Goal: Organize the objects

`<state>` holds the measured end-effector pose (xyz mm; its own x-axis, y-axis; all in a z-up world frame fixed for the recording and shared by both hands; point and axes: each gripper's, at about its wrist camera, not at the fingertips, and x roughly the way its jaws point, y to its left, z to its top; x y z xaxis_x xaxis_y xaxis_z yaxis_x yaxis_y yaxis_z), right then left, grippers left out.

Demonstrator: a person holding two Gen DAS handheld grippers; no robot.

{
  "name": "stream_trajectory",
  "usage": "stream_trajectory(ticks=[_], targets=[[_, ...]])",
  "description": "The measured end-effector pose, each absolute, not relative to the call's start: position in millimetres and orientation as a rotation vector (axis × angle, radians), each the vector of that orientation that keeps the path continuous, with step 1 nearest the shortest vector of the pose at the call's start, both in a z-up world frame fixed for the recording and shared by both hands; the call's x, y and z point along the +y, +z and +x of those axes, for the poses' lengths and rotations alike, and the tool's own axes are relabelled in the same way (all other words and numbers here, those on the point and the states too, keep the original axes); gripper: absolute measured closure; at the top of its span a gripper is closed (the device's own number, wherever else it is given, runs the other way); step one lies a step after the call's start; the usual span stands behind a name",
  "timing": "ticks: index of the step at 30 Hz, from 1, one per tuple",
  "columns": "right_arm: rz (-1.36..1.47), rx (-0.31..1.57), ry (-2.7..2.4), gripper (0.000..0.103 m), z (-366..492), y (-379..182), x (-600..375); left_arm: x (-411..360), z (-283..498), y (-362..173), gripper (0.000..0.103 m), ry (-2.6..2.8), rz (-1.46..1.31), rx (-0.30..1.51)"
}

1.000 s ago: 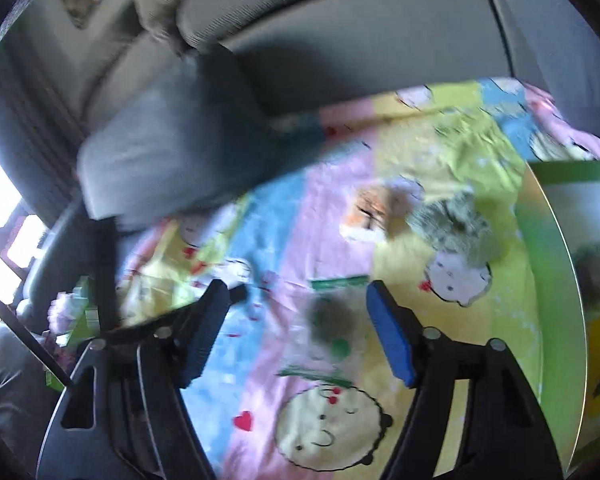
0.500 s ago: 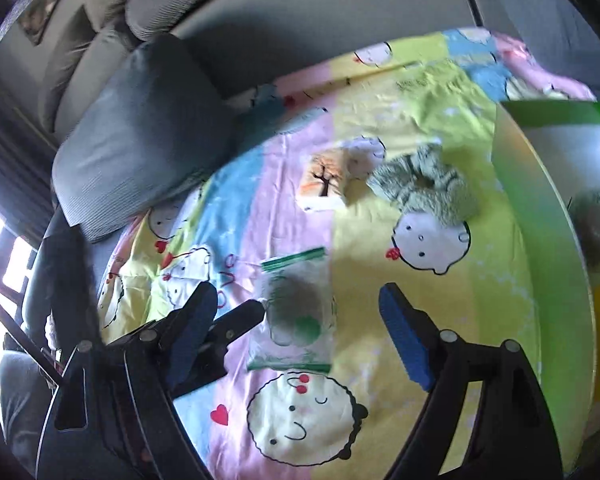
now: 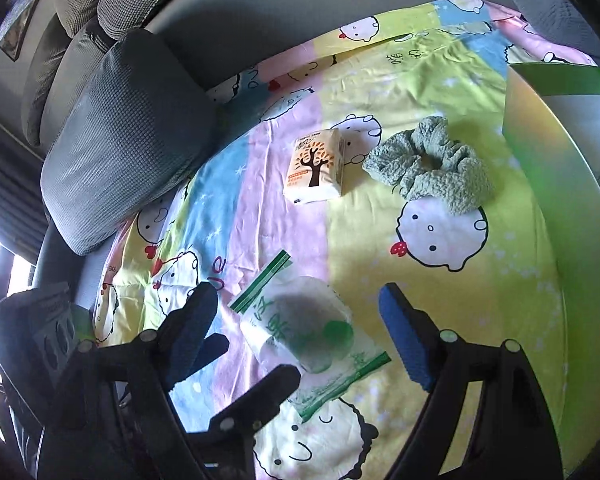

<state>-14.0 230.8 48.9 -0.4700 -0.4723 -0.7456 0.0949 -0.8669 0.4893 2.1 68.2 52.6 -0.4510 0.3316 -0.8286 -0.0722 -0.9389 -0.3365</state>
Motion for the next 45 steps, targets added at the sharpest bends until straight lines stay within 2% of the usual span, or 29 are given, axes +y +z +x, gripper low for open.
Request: stream_trajectory(ticks=[6,12,25,34,37,40,45], targets=[[1.399,-0.550,-2.370,0.020,-17,46,231,64,7,61,0.021,2.409,-1.440,-0.502],[1.393,-0.547,-2.368,0.020,-17,46,231,65,8,66,0.021,2.430,-1.406,-0.495],[1.499,-0.494,-2.335,0.020,-24,30,225,70,-2,41,0.021,2.393,-1.504,-0.548],[1.568,-0.533,-2.275,0.021,-33,11,225,67,-10,27,0.021,2.359,-1.547,-0.576],[1.574,-0.585,-2.234,0.028,-35,5,227,68,-12,27,0.025,2.348,-1.534,-0.570],[1.561,-0.603,-2.222,0.032,-36,4,225,69,-12,29,0.034,2.344,-1.510,-0.564],[1.523,-0.637,-2.215,0.044,-35,9,225,71,-8,41,0.038,2.372,-1.456,-0.543]])
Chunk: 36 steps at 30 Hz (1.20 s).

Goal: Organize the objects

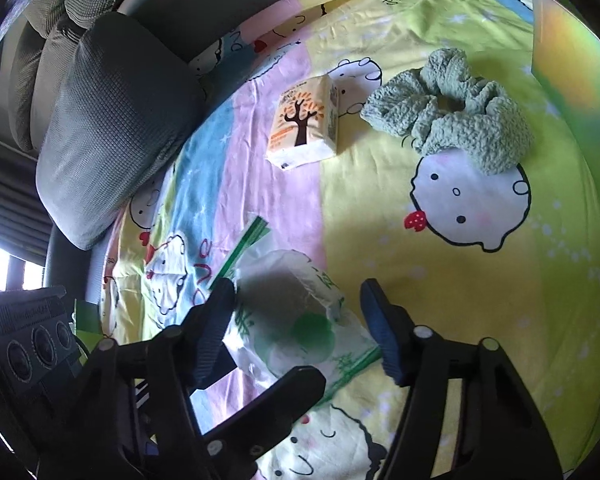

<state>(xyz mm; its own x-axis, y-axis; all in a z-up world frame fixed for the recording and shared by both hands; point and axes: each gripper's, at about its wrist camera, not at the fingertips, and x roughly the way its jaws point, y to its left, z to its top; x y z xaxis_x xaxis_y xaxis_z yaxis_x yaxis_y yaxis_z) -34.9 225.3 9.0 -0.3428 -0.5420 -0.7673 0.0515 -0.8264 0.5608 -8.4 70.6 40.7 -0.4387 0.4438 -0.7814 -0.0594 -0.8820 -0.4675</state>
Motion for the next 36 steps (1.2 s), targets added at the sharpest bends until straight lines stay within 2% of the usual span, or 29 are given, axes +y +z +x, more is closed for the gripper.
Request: stream_trajectory(ticks=[1,22,36], targets=[[1.509,-0.640,-2.216,0.046,-34,12,226,72,-7,45,0.039,2.384,-1.439,-0.534],[1.053,-0.700,-2.418,0.046,24,104,270,112,41,139,0.040,2.529,-0.939,-0.288],[0.904,-0.795,-2.510,0.046,50,127,312,146,51,160,0.040,2.499,-0.799,-0.214]])
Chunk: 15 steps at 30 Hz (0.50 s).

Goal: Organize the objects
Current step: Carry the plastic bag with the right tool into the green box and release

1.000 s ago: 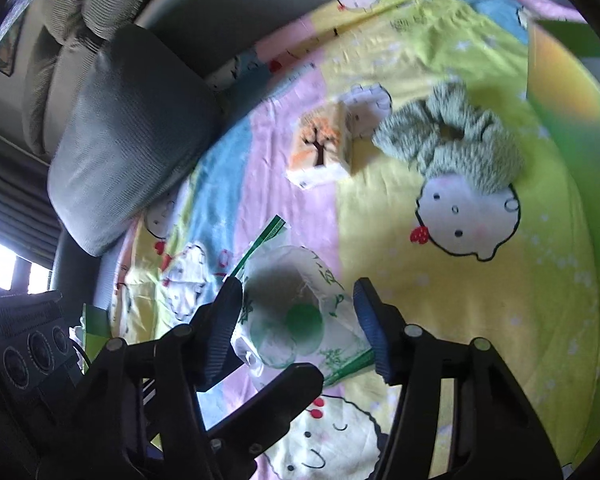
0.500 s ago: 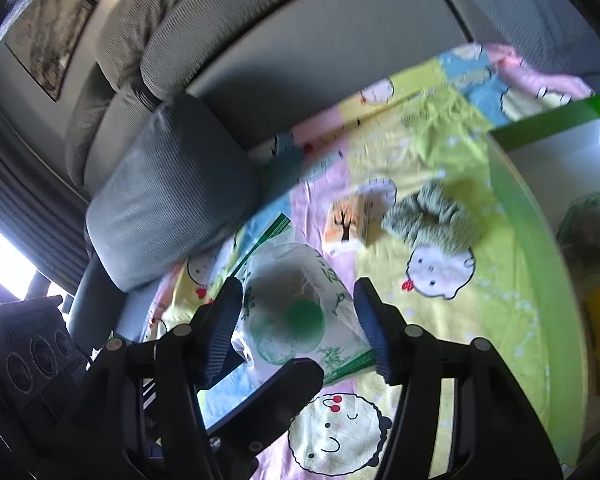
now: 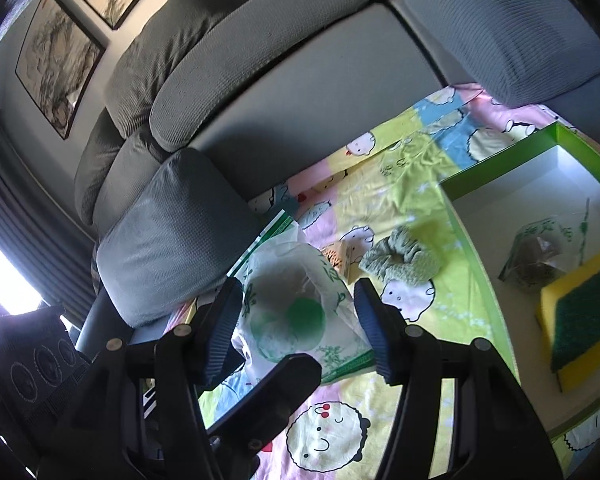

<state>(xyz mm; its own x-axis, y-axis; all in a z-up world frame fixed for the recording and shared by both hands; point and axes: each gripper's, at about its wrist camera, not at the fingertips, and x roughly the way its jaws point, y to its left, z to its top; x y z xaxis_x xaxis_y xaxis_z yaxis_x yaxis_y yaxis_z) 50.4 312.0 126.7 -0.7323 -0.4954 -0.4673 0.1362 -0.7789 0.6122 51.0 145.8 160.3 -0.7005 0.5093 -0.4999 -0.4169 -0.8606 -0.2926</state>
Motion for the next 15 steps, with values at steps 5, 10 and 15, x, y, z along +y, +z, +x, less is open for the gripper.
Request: stream_trajectory(ticks=[5,10,15], targets=[[0.877,-0.819,-2.532,0.046,56,130,318,149,53,165,0.040,2.484,-0.776,-0.197],[0.861,-0.835,-2.543,0.046,60,132,314,139,55,168,0.040,2.487,-0.759,-0.191],[0.847,-0.812,-2.541,0.046,54,136,295,120,52,171,0.040,2.498,-0.752,-0.202]])
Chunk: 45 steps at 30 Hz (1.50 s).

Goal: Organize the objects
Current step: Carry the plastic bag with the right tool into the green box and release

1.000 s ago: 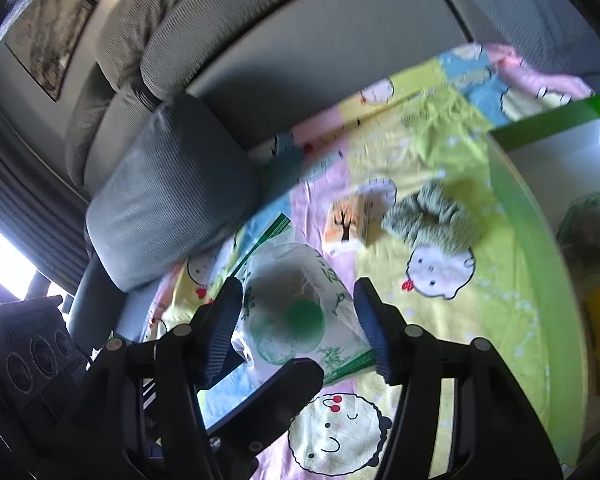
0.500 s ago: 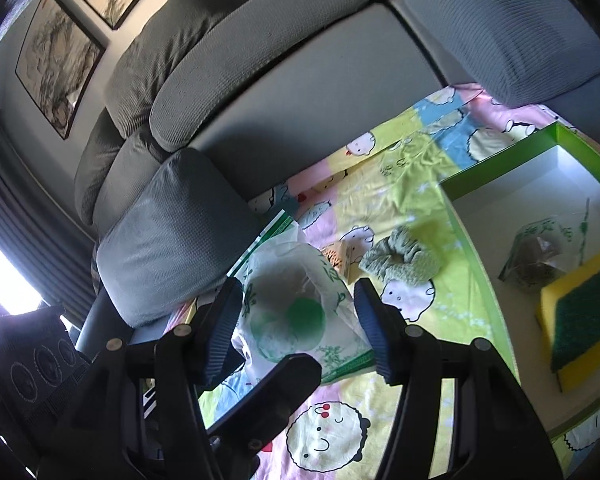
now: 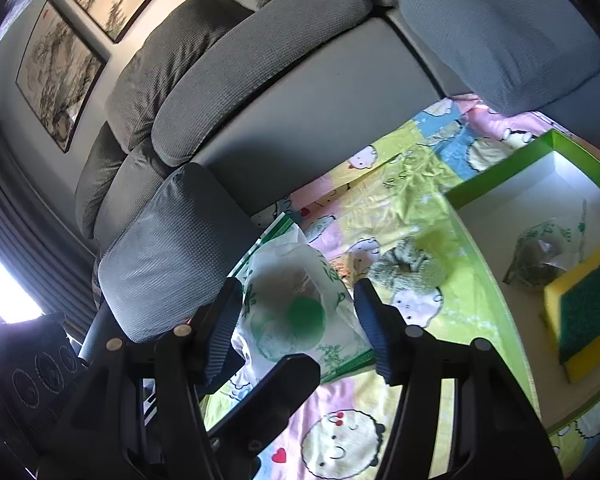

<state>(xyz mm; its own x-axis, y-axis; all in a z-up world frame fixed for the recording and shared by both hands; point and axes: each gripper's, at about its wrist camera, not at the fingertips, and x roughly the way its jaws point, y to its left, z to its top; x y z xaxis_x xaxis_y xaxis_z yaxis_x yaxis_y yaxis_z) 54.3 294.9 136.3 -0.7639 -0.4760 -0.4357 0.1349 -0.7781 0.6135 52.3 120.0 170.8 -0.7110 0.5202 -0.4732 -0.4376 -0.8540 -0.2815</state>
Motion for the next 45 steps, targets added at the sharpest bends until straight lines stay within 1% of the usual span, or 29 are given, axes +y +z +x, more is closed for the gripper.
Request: stream_trajectory(ticks=[10,24,36,40,45], targets=[[0.869,-0.749,-2.545,0.046,44,140,255,79,47,166,0.040,2.496,-0.745,-0.271],[0.859,-0.664,-2.598,0.046,51,151,227,51,49,165,0.040,2.442,-0.744,-0.368],[0.870,-0.548,-2.536,0.046,30,156,182,7,40,160,0.040,2.495,-0.790,-0.530],[0.846,-0.487,-2.483,0.046,31,156,171,8,47,160,0.040,2.561,-0.804,-0.488],[0.876,-0.563,-2.416,0.046,31,143,192,36,50,158,0.040,2.596,-0.827,-0.385]])
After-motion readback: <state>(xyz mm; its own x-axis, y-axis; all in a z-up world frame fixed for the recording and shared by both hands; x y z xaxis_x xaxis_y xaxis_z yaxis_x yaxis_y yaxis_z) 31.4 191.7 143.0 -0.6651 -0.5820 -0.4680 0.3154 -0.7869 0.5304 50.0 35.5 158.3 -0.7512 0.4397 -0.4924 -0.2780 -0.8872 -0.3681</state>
